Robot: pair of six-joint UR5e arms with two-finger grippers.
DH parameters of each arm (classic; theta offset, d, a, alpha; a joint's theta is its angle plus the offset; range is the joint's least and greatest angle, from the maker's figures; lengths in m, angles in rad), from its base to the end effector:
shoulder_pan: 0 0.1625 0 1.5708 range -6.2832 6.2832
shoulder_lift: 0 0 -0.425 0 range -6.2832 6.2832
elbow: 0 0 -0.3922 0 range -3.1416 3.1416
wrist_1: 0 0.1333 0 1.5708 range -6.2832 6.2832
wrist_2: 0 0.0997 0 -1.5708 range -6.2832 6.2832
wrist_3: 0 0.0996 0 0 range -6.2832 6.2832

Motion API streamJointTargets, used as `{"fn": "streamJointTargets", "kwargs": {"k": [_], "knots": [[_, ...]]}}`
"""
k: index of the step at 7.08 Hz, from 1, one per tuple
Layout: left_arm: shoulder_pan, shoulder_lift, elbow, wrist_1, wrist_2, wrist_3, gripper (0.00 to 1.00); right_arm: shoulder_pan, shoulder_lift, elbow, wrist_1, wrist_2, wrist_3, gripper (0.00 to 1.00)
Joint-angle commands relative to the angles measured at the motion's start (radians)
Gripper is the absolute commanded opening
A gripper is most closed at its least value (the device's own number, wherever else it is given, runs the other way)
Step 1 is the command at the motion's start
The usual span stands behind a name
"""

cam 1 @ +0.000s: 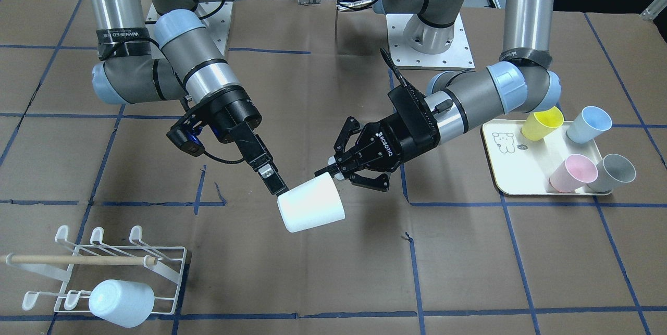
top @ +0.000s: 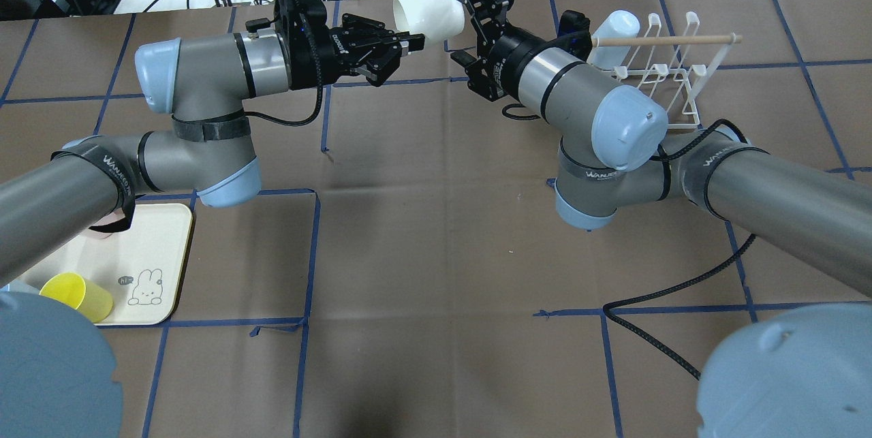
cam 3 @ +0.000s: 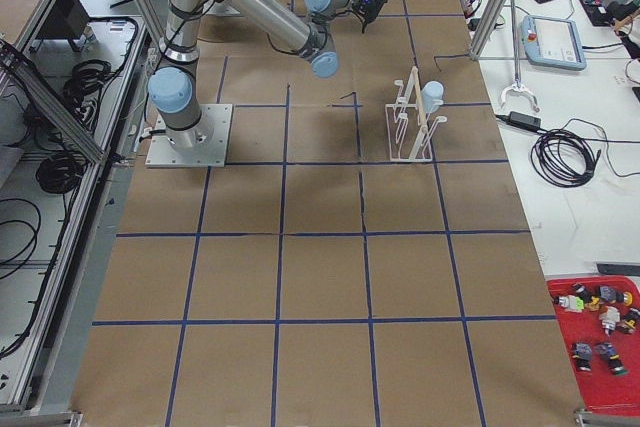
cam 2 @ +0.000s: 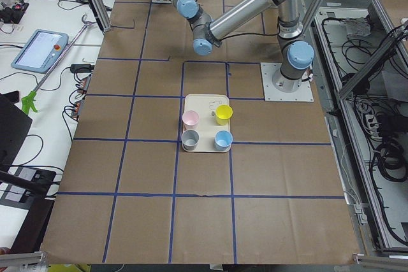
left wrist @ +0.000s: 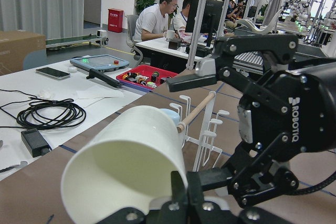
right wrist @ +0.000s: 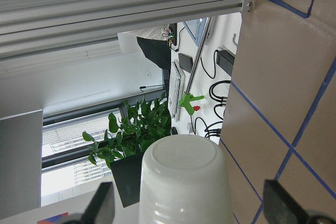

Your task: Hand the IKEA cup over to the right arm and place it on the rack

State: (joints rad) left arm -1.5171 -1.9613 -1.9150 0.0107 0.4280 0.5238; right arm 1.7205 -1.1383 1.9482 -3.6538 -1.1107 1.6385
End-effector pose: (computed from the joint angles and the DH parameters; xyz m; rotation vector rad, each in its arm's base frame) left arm -0.1941 -0.5610 0.3399 -1.0106 -1.7771 1.2077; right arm 0.2595 -0.5304 0.3335 1.0128 1.5698 -0.5160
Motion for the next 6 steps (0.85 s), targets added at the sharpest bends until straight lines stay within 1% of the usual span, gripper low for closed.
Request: {"fn": "streamJointTargets", "kwargs": {"k": [1, 4, 6], "knots": [[0.000, 0.004, -0.001, 0.000, 0.000, -0.001, 0.04, 0.013, 0.025, -0.040, 0.026, 0.000, 0.001, 1.00], [0.000, 0.005, -0.001, 0.000, 0.000, -0.011, 0.04, 0.027, 0.069, -0.106, 0.029, 0.000, 0.007, 1.00], [0.000, 0.007, -0.001, 0.000, 0.000, -0.011, 0.04, 0.028, 0.077, -0.121, 0.046, 0.000, 0.006, 1.00]]}}
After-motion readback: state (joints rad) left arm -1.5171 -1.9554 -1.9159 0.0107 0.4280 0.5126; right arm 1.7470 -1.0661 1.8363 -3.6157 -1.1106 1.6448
